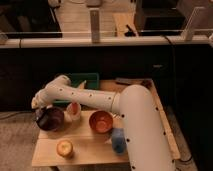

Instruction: Wipe purple bowl with brush

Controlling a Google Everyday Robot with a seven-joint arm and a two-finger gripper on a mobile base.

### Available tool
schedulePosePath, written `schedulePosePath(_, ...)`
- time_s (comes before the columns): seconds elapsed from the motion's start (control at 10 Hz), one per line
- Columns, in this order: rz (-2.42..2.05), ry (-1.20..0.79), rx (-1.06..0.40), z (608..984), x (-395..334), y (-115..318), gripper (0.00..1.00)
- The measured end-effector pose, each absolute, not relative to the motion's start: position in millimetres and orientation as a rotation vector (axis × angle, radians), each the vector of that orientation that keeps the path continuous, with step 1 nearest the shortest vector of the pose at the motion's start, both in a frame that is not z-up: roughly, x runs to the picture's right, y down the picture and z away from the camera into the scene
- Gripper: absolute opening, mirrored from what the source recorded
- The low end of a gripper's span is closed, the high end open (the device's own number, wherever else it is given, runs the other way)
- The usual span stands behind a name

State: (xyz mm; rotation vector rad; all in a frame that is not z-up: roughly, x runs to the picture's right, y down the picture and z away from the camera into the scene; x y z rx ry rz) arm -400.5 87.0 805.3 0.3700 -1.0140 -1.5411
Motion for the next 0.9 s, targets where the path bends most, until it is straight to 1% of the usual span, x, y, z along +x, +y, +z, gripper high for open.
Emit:
schedulePosePath(0.2,-1.534,-1.041,0.357,797.9,-396.2,99.9,0.0)
schedulePosePath(0.5,-1.506,-1.038,0.299,799.3,-362.0,112.2,0.0)
schedulePosePath(0.9,-1.512,-0.947,0.223,806.6,-330.5,114.7,0.0)
